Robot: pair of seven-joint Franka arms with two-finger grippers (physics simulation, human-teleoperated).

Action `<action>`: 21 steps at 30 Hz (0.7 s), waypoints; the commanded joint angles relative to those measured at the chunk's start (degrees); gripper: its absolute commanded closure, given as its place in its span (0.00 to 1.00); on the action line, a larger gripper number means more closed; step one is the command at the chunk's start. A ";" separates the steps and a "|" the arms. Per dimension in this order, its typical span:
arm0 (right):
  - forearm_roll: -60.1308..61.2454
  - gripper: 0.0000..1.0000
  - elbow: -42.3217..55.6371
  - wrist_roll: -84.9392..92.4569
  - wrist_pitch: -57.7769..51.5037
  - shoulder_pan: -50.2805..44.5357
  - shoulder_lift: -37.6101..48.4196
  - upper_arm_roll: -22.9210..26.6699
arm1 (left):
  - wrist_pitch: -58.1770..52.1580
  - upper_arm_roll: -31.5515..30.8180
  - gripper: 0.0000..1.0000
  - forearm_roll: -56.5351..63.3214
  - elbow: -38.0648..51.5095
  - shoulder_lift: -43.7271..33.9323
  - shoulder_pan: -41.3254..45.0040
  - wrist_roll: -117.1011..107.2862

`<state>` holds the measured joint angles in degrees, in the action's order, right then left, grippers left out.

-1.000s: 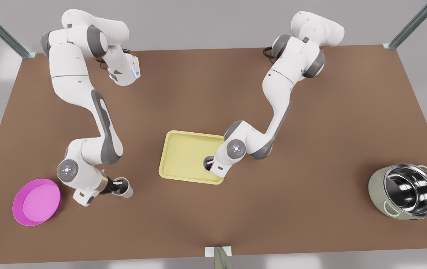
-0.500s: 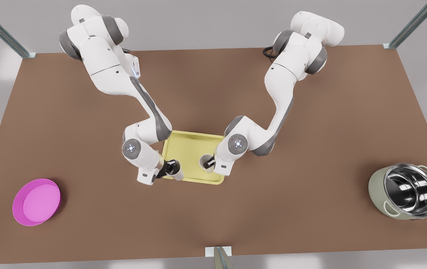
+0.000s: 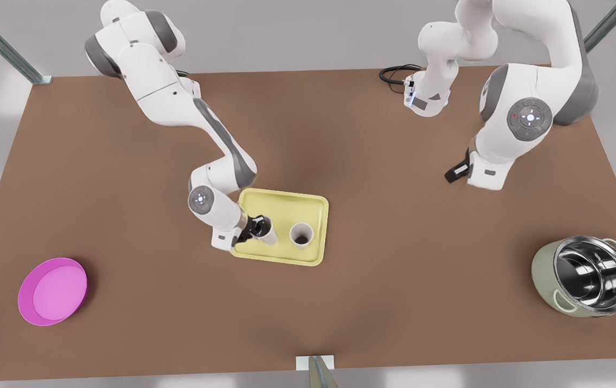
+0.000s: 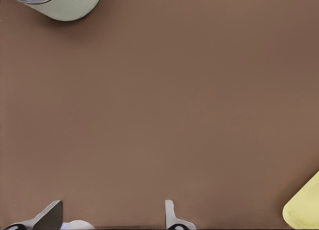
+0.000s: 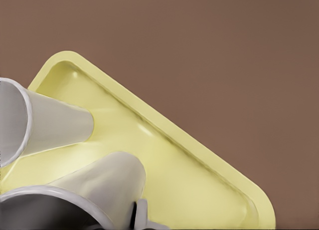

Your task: Use both arms to respectively pick up the white IKEA cups from the middle-left and middle-right positions, then place the white IKEA cups onto the middle-middle tray, ensuring that the cups remain upright and do not tip over

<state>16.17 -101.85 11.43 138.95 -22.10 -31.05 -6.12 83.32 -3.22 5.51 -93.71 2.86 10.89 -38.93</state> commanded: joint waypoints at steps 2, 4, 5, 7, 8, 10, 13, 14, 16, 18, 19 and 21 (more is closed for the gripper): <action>-0.26 0.78 -0.02 0.44 -5.10 0.13 -0.24 0.05 | 3.17 -1.35 0.00 0.47 -3.59 -2.86 0.45 42.27; -0.88 0.78 0.07 0.44 -6.24 0.13 -0.77 0.05 | 2.02 -1.35 0.00 0.38 -3.67 -2.68 0.53 41.40; -0.97 0.78 0.25 0.44 -6.33 0.13 -1.21 0.05 | 1.85 -1.44 0.00 0.38 -3.67 -2.77 0.53 41.31; -0.97 0.78 0.51 0.44 -6.33 0.13 -2.26 0.05 | 0.79 -1.44 0.00 0.38 -3.50 -2.51 0.62 41.39; -0.97 0.78 0.95 0.44 -6.33 0.13 -2.96 0.05 | 0.79 -1.44 0.00 0.38 -3.41 -2.33 0.62 41.39; -1.06 0.78 0.86 0.53 -6.33 0.22 -3.23 0.14 | 0.79 -1.44 0.00 0.38 -1.83 -0.75 0.89 41.48; -1.06 0.50 1.30 0.79 -6.24 0.30 -4.46 0.14 | -1.40 -1.44 0.00 0.56 -0.42 1.19 1.24 41.39; -1.06 0.29 1.48 0.79 -6.15 0.22 -4.81 0.14 | -1.49 -1.44 0.00 0.47 -0.42 1.62 1.24 41.48; -1.06 0.00 1.65 0.79 -5.80 0.30 -5.34 0.14 | -1.93 -1.44 0.00 -6.12 1.86 2.42 0.88 41.48; -1.06 0.00 1.65 0.79 -5.80 0.22 -5.25 0.14 | -1.93 -1.44 0.00 -6.12 2.74 3.21 0.71 41.57; -1.06 0.00 1.83 0.79 -5.80 0.22 -5.25 0.14 | -1.93 -1.35 0.00 -6.03 2.83 3.30 0.62 41.57; -1.06 0.00 2.62 0.88 -6.06 0.22 -5.25 0.05 | -2.11 -1.35 0.00 -5.86 3.97 4.61 0.62 41.57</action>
<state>13.21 -99.51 8.45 133.30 -21.85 -36.35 -6.03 81.96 -4.59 0.40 -90.14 7.13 13.29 -10.34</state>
